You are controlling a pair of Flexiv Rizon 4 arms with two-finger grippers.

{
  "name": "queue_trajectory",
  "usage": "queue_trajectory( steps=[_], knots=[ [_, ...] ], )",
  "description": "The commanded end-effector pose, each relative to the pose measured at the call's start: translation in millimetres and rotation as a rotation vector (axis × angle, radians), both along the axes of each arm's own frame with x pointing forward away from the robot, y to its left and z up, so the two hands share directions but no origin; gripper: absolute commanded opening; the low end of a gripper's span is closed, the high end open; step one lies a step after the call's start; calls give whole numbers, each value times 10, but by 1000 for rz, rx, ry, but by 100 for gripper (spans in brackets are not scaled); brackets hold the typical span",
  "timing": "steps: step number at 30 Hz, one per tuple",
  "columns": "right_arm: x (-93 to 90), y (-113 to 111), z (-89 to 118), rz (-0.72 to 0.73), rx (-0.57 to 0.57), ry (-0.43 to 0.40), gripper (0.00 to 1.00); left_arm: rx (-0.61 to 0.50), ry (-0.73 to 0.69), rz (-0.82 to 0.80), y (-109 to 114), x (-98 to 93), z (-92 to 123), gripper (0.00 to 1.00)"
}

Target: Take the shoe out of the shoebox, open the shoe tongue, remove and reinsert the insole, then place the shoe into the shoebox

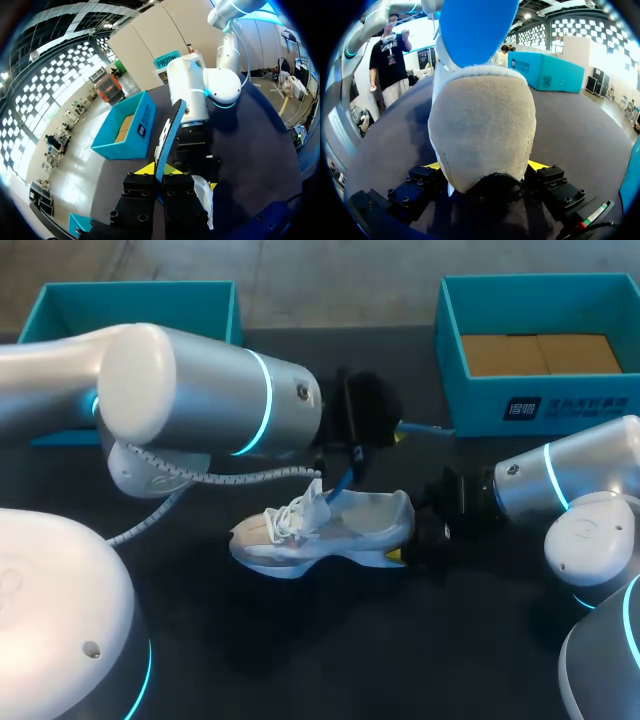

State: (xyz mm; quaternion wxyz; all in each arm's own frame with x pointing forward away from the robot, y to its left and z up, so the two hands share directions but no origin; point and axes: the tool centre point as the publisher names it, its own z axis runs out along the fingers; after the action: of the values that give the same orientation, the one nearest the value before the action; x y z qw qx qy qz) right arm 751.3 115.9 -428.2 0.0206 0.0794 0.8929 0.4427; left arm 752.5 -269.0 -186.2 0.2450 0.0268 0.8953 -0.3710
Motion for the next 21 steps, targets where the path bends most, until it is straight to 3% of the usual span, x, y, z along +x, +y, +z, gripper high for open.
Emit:
queue_trajectory(
  steps=[1,12,21],
  knots=[
    [-12,29,-34,-1,-4,0,0,-8,2,-10,-39,-6,37,0],
    [-12,29,-34,-1,-4,0,0,-91,35,-51,-181,5,236,0],
    [-12,29,-34,-1,-4,0,0,-91,35,-51,-181,5,236,0]
  ],
)
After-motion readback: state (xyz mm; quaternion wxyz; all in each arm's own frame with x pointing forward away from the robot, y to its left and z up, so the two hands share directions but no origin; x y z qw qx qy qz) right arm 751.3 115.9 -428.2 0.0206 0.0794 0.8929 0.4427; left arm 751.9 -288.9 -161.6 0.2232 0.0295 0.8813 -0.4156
